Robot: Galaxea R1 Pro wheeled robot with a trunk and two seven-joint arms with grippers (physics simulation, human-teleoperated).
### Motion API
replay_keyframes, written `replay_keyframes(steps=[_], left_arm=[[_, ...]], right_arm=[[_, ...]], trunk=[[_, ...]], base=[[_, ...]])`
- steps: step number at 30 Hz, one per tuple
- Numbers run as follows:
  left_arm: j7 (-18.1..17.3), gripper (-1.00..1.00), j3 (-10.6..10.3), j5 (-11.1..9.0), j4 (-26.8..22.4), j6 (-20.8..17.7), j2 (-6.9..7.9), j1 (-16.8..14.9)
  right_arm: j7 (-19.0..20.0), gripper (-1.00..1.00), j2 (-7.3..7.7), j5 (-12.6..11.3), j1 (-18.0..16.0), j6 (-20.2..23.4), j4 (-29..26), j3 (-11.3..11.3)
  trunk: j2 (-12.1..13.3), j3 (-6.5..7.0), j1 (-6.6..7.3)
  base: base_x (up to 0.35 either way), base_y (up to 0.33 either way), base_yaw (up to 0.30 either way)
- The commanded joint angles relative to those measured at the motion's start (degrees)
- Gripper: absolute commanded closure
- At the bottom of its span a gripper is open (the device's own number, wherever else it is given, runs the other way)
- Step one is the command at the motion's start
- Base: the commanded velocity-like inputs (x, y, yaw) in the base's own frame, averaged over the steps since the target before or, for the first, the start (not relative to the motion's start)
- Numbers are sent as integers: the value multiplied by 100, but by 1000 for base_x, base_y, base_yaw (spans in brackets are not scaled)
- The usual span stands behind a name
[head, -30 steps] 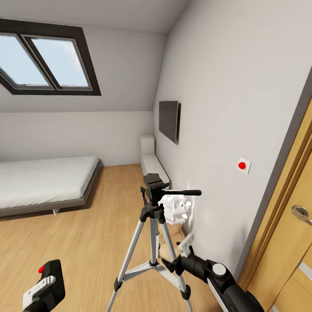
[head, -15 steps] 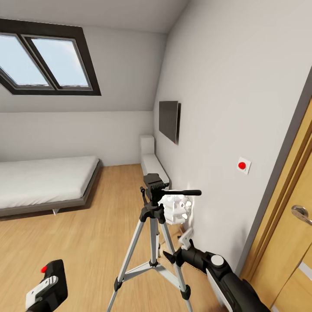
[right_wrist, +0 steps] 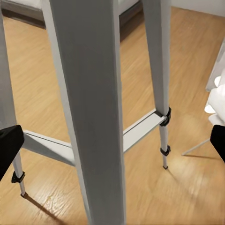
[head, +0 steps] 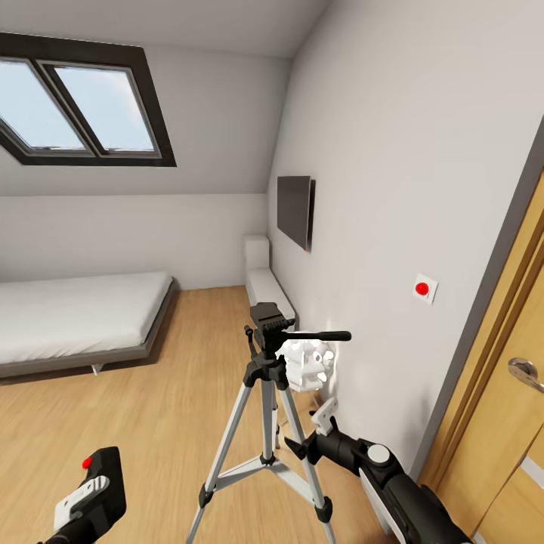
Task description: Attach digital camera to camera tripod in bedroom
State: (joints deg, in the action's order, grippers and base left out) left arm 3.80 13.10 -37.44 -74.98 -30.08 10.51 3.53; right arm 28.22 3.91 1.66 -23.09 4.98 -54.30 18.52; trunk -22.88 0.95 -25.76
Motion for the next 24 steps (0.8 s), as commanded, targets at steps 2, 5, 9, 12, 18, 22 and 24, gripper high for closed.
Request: replay_keyframes(steps=[2, 5, 9, 12, 18, 22, 24], left_arm=[[34, 100, -2, -44, -18, -34, 2, -12], [30, 100, -2, -44, -21, -39, 5, -18], [31, 100, -1, -40, -154, -269, 25, -134], [52, 100, 2, -33, -518, -822, 67, -309], [86, 100, 18, -24, -940, -1788, 220, -829], [96, 100, 29, -33, -1040, -2397, 348, -1261], [88, 100, 32, -63, -1065, -2613, 381, -1449]], right_arm=[[18, -100, 4, 21, -2, 26, -1, 21], [21, -100, 4, 23, -2, 24, 2, 27], [16, -100, -2, 26, -3, 22, 22, 35], [16, -100, -2, 27, -3, 21, 34, 36], [17, -100, -4, 27, -3, 21, 40, 37], [13, -100, -4, 28, -3, 20, 46, 37], [12, 100, -6, 28, -3, 20, 49, 37]], trunk=[[-4, -1, -2], [-4, -1, -2], [-4, -1, -2], [-4, -1, -2], [-4, -1, -2], [-4, -1, -2], [-4, -1, -2]], base=[[0, 0, 0], [0, 0, 0], [0, 0, 0], [0, 0, 0], [0, 0, 0], [0, 0, 0], [0, 0, 0]])
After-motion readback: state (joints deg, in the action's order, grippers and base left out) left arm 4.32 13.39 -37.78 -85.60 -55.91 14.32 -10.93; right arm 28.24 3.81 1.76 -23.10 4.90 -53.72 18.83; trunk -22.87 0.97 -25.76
